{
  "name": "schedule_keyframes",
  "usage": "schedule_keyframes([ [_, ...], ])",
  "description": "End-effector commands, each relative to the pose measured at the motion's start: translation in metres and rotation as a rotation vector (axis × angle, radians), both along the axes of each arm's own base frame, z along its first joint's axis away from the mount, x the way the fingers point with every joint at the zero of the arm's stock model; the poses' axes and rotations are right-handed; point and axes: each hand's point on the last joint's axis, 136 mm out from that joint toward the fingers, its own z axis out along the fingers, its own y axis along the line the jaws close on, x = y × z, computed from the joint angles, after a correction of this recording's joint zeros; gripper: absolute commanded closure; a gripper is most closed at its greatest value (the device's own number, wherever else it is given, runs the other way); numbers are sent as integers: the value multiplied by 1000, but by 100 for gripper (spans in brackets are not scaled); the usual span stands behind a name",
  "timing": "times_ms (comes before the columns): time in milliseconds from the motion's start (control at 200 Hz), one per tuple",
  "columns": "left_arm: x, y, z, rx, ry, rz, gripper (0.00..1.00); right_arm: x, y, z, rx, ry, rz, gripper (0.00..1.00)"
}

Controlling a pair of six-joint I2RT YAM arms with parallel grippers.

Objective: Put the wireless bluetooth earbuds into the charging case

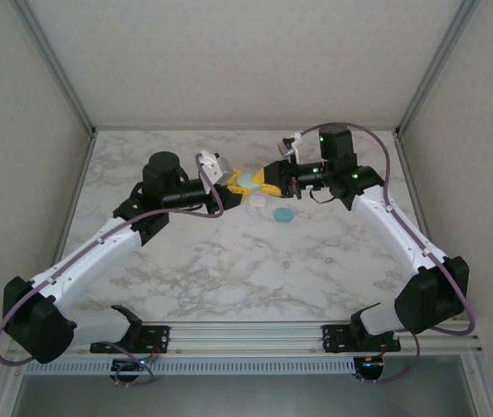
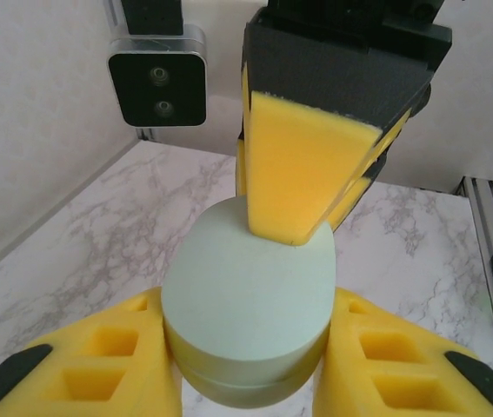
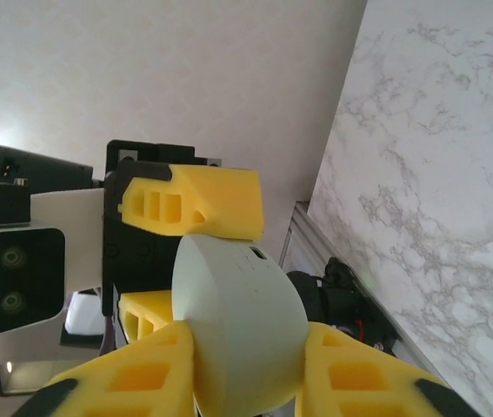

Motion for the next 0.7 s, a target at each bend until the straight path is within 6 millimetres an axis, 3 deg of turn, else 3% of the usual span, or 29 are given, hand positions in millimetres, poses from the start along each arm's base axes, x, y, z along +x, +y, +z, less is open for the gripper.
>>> schedule_keyframes([
  [0,-9,-3,23,-35,-50,-35,62,2,2,-1,14,-5,5,81],
  [75,-9,-3,24,-40,-54,-32,50,6,3,3,40,3,-7,84],
  [175,-9,-1,25,-69,-68,-29,43,10,4,15,116,16,-12,85],
  [466,-5,7,29,-162,-79,-33,41,8,5,33,195,31,9,86],
  [696,-5,8,39,-215,-86,-38,45,8,5,32,204,53,10,86],
])
